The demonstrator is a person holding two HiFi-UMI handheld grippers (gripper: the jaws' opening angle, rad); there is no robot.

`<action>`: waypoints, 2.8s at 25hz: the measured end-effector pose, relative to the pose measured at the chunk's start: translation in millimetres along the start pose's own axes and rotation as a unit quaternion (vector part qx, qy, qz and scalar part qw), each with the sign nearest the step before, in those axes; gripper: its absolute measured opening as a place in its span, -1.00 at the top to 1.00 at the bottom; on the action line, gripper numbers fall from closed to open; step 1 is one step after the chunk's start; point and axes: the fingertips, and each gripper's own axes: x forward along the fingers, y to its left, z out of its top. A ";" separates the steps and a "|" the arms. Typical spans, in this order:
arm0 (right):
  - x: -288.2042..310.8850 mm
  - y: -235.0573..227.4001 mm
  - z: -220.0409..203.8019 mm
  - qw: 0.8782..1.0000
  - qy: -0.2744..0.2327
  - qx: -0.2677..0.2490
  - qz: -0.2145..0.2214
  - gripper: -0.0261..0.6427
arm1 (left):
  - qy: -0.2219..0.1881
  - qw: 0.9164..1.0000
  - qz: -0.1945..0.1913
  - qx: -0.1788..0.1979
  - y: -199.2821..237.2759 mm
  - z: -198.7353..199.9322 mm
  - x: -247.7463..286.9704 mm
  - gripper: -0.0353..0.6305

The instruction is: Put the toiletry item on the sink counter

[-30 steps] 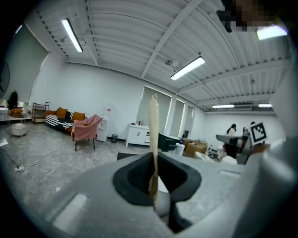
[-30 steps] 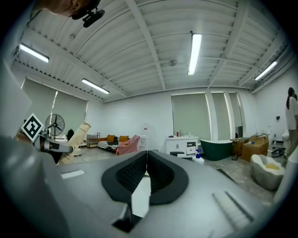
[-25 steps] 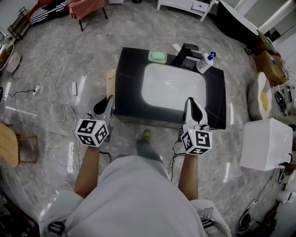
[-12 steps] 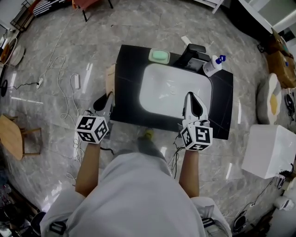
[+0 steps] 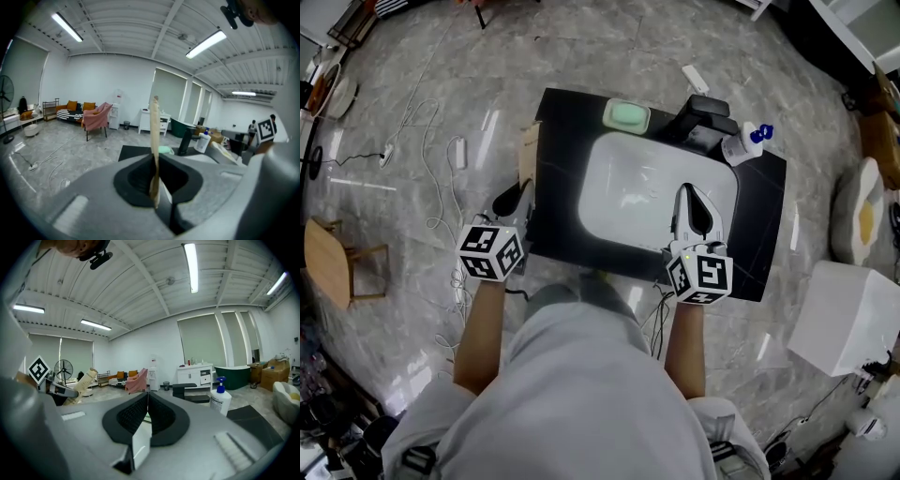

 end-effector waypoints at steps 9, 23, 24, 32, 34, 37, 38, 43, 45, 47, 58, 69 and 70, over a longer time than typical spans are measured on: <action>26.5 -18.3 -15.7 1.000 0.019 0.005 -0.003 0.91 | 0.042 0.999 0.008 -0.012 17.9 -19.6 40.5 0.83; 55.9 -17.0 -38.7 0.999 0.050 0.010 0.000 0.91 | 0.103 0.994 0.004 -0.023 40.6 -61.5 83.3 0.83; 57.8 -17.9 -40.9 0.999 0.052 0.011 0.000 0.91 | 0.108 0.994 0.005 -0.025 42.5 -65.9 85.2 0.83; 72.5 -18.7 -58.5 0.998 0.067 0.008 -0.003 0.91 | 0.140 0.989 -0.003 -0.038 53.6 -97.9 107.1 0.82; 74.9 -19.6 -62.9 0.998 0.070 0.009 -0.005 0.91 | 0.148 0.988 -0.008 -0.038 54.1 -105.3 112.6 0.82; 75.9 -21.4 -67.7 0.997 0.075 0.010 -0.009 0.91 | 0.160 0.986 -0.015 -0.038 52.5 -114.9 118.5 0.82; 76.3 -21.9 -68.8 0.997 0.076 0.009 -0.011 0.91 | 0.163 0.986 -0.016 -0.038 52.4 -117.3 120.3 0.82; 77.9 -22.1 -74.4 0.997 0.081 0.009 -0.015 0.91 | 0.172 0.984 -0.018 -0.037 55.2 -125.6 128.5 0.80; 77.3 -21.7 -76.0 0.996 0.082 0.009 -0.017 0.91 | 0.178 0.983 -0.019 -0.036 56.4 -129.7 130.1 0.80; 76.6 -20.7 -76.8 0.996 0.082 0.010 -0.019 0.91 | 0.182 0.983 -0.019 -0.034 57.7 -132.7 130.5 0.79; 68.6 -3.1 -73.3 0.997 0.081 0.006 -0.018 0.91 | 0.164 0.986 0.001 -0.031 74.3 -125.1 113.6 0.61; 45.6 33.1 -55.0 0.998 0.067 0.001 -0.015 0.91 | 0.143 0.989 -0.009 -0.026 74.0 -112.1 72.7 0.59; 42.4 36.9 -52.8 0.998 0.066 0.000 -0.015 0.91 | 0.140 0.990 -0.011 -0.024 72.9 -109.5 68.4 0.59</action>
